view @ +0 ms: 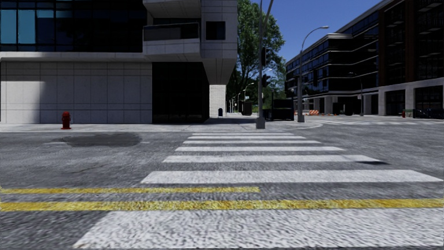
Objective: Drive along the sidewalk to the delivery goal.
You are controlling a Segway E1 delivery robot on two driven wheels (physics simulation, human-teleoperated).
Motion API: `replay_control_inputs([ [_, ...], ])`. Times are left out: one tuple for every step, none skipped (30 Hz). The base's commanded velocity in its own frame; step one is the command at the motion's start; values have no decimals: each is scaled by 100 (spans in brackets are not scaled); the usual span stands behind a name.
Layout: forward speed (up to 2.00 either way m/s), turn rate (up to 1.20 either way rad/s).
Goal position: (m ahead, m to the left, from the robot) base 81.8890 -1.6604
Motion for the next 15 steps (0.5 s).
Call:
replay_control_inputs([
  [200,0],
  [200,0],
  [200,0],
  [200,0],
  [200,0],
  [200,0],
  [200,0],
  [200,0],
  [200,0],
  [200,0],
  [200,0],
  [200,0],
  [200,0],
  [200,0],
  [200,0],
])
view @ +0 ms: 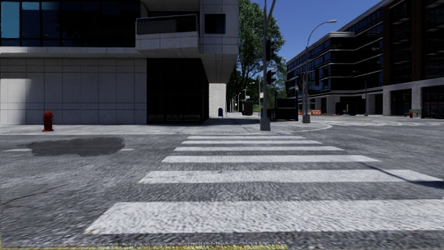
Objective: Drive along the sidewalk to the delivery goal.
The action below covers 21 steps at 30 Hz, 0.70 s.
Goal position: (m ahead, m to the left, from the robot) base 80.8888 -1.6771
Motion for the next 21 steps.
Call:
replay_control_inputs([
  [200,0],
  [200,0],
  [200,0],
  [200,0],
  [200,0],
  [200,0],
  [200,0],
  [200,0],
  [200,0],
  [200,0],
  [200,0],
  [200,0],
  [200,0],
  [200,0],
  [200,0],
  [200,0],
  [200,0],
  [200,0],
  [200,0],
  [200,0],
  [200,0],
])
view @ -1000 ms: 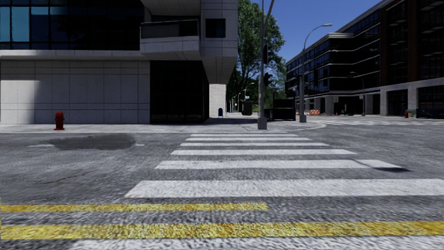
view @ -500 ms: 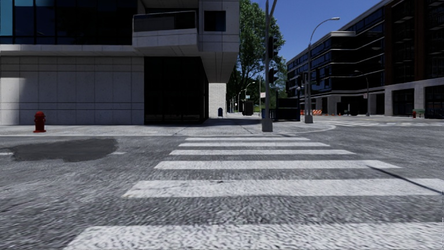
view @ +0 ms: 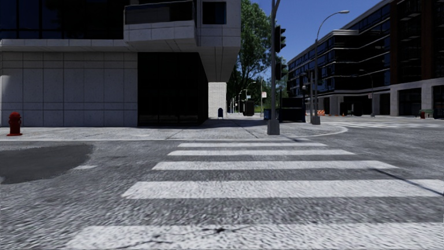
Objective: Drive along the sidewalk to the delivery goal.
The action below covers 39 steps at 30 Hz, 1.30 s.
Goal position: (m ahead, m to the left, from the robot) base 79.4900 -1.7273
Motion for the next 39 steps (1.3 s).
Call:
replay_control_inputs([
  [200,0],
  [200,0],
  [200,0],
  [200,0],
  [200,0],
  [200,0],
  [200,0],
  [200,0],
  [200,0],
  [200,0],
  [200,0],
  [200,0],
  [200,0],
  [200,0],
  [200,0],
  [200,0],
  [200,0],
  [200,0],
  [200,0],
  [200,0],
  [200,0],
  [200,0],
  [200,0],
  [200,0],
  [200,0],
  [200,0],
  [200,0],
  [200,0],
  [200,0],
  [200,0],
  [200,0],
  [200,0],
  [200,0],
  [200,0],
  [200,0],
  [200,0],
  [200,0],
  [200,0],
  [200,0],
])
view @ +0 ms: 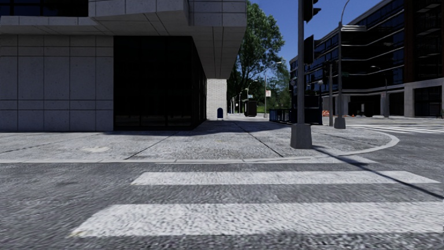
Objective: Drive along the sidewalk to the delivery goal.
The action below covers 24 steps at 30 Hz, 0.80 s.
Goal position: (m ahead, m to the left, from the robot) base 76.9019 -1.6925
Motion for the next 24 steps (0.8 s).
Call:
replay_control_inputs([
  [200,0],
  [200,0],
  [200,0],
  [200,0],
  [200,0],
  [200,0],
  [200,0],
  [200,0],
  [200,0],
  [200,0],
  [200,0],
  [200,0],
  [200,0],
  [200,0],
  [200,0],
  [200,0],
  [200,0],
  [200,0],
  [200,0],
  [200,0],
  [200,0],
  [200,0],
  [200,0],
  [200,0],
])
